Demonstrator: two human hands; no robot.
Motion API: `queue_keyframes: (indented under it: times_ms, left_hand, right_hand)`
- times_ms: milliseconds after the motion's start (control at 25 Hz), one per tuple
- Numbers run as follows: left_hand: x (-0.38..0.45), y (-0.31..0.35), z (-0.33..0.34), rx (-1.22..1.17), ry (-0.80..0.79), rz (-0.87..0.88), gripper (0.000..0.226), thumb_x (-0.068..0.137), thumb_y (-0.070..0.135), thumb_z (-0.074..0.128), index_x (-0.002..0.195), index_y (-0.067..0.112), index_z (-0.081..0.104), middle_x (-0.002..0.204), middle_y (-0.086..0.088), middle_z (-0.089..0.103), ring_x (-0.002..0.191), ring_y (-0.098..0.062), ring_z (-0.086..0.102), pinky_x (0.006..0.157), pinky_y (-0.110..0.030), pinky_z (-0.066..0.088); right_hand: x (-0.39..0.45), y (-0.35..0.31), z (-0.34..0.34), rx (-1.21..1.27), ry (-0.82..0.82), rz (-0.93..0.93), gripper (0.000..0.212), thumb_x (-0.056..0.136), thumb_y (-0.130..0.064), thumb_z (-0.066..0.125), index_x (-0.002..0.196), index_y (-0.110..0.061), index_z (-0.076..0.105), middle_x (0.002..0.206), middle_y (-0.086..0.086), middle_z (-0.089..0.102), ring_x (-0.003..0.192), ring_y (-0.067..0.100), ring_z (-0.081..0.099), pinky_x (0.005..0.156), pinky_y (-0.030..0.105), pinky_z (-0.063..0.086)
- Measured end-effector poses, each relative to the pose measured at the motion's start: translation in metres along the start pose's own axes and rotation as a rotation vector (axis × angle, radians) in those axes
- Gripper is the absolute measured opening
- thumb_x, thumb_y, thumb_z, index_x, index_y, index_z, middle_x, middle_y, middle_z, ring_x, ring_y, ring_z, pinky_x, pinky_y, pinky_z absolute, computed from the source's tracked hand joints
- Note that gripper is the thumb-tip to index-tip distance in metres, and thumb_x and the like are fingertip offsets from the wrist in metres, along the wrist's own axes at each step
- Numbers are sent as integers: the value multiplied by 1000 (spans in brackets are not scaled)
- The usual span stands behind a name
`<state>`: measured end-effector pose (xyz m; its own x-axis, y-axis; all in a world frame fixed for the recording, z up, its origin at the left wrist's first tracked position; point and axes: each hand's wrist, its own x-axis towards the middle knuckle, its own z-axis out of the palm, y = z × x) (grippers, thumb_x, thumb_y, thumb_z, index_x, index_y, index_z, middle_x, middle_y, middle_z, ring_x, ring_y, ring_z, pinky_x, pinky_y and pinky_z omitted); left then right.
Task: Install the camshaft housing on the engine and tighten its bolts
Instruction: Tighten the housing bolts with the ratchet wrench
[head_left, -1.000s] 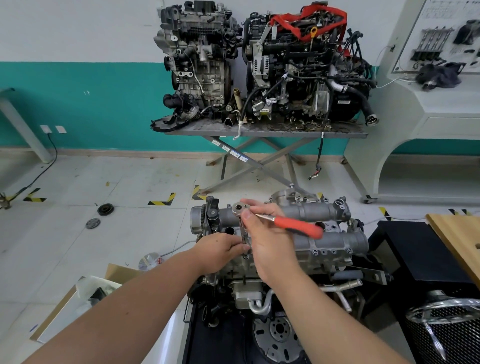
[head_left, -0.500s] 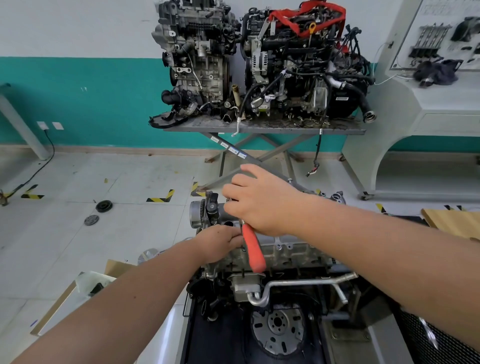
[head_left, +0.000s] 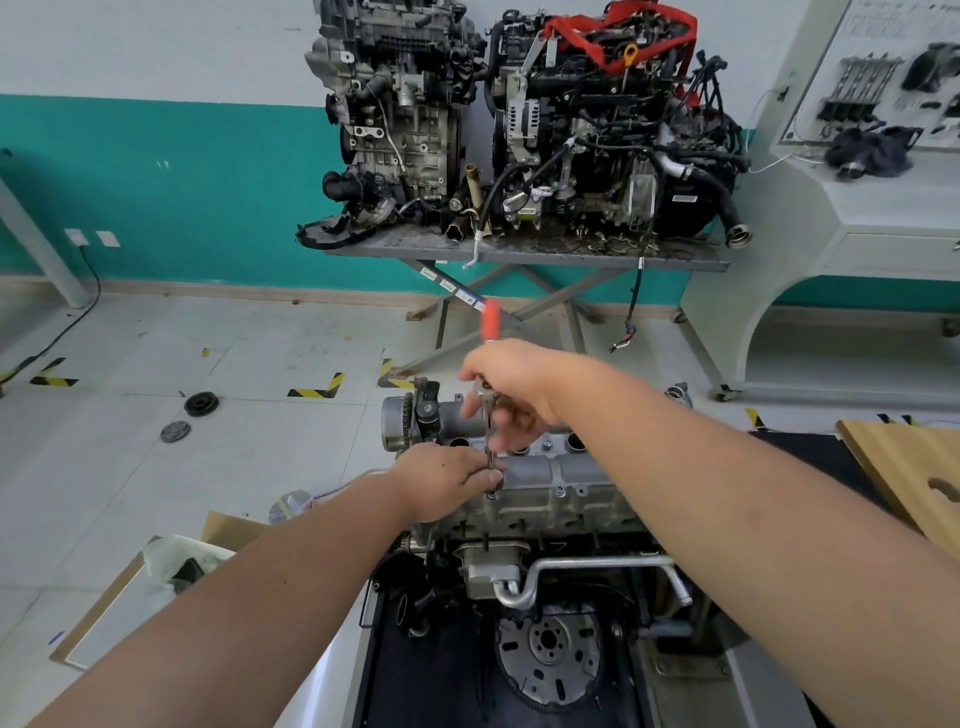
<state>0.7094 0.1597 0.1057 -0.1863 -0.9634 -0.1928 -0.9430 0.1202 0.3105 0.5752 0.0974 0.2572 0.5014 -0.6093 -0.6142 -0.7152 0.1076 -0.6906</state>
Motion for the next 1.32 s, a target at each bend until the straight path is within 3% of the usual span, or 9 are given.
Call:
queue_keyframes:
  times_ms: [160,280,360,560,720,840,1000,1120,1320]
  left_hand:
    - [1,2,2,-15,59,24,38,102,54,38,113,30,65,97,16,57,96,-18,61,76,-33,36]
    - [2,-1,4,-20,69,30,33,102,55,39,101,32,64,88,17,53,82,-11,54,73,-31,33]
    - [2,-2,5,-16,65,28,31,101,55,39,89,34,58,85,15,54,77,-8,50,73,-32,33]
    - [2,-2,5,5,81,49,31,102,55,38,92,34,58,89,13,59,75,-7,48,72,-31,34]
    - [1,-2,4,-2,85,55,33,102,54,38,95,30,61,82,13,54,72,-9,49,70,-31,35]
    - [0,-4,4,-3,101,66,32,102,53,41,91,29,60,78,11,54,72,-11,51,70,-31,37]
    - [0,-4,4,-12,130,75,33,102,50,44,90,24,61,71,11,53,69,-12,50,69,-34,41]
    - [-4,-1,3,-21,168,80,31,102,43,46,75,27,48,60,15,41,61,-11,41,62,-31,31]
    - [-5,2,0,-17,146,35,35,102,40,44,69,36,34,59,18,40,56,-7,37,63,-30,27]
  right_hand:
    - [8,44,14,635,77,-273,34,97,-44,55,86,-19,75,51,-5,34,44,10,32,53,27,35]
    - [5,55,29,950,-34,-437,8,85,-30,67,86,-23,72,73,-8,56,65,9,50,64,26,36]
    - [4,58,29,1099,-128,-499,15,74,-15,72,81,-25,62,81,-8,63,81,13,57,71,28,38]
    - [8,73,24,1143,-295,-616,38,69,10,54,95,-17,57,91,-2,64,91,18,57,85,30,37]
    - [13,79,28,1199,-366,-673,60,47,1,93,97,-16,65,95,2,65,92,20,59,88,32,38]
    - [14,76,26,1210,-337,-673,50,45,3,94,81,-21,70,92,2,66,90,22,60,86,36,39]
    - [6,64,39,1200,-113,-733,42,69,17,60,60,-24,60,86,4,62,76,17,60,71,27,50]
    - [2,69,65,1115,180,-859,47,79,14,65,61,-30,64,94,1,67,82,10,66,72,19,51]
    - [4,88,67,338,758,-1177,16,90,-4,70,102,-13,76,121,4,65,113,24,63,94,28,49]
